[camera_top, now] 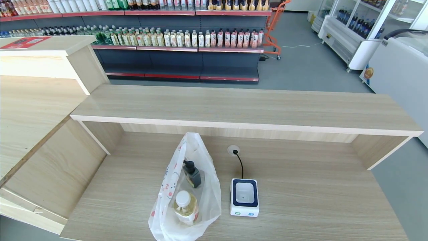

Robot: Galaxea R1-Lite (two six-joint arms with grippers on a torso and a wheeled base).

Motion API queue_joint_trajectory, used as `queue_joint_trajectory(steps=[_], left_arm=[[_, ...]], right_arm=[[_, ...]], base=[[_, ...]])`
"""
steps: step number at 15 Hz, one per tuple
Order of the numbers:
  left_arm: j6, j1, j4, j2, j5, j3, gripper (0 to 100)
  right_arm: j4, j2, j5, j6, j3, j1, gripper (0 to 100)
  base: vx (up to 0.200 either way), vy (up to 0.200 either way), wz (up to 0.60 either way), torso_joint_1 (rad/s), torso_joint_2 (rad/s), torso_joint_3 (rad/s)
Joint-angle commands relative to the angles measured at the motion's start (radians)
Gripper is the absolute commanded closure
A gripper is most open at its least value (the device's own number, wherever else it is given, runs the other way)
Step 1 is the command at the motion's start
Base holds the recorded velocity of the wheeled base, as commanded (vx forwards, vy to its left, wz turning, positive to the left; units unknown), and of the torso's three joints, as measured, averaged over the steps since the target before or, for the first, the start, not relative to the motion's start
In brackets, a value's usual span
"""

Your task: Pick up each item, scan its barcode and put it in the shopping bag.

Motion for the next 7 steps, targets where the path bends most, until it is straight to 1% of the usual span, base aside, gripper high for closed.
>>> queue_joint_trajectory(steps=[1,7], left_arm=[[0.000,0.000,0.000,0.000,0.000,0.000,0],[0.000,0.000,0.000,0.000,0.000,0.000,0]], right_arm=[[0.000,0.003,0.000,-0.001,0.000,0.001,100],[0.000,0.003,0.000,-0.002,0.000,0.001,100]], base=[[0.000,0.000,0.00,0.000,0.00,0.000],[0.000,0.000,0.00,0.000,0.00,0.000]])
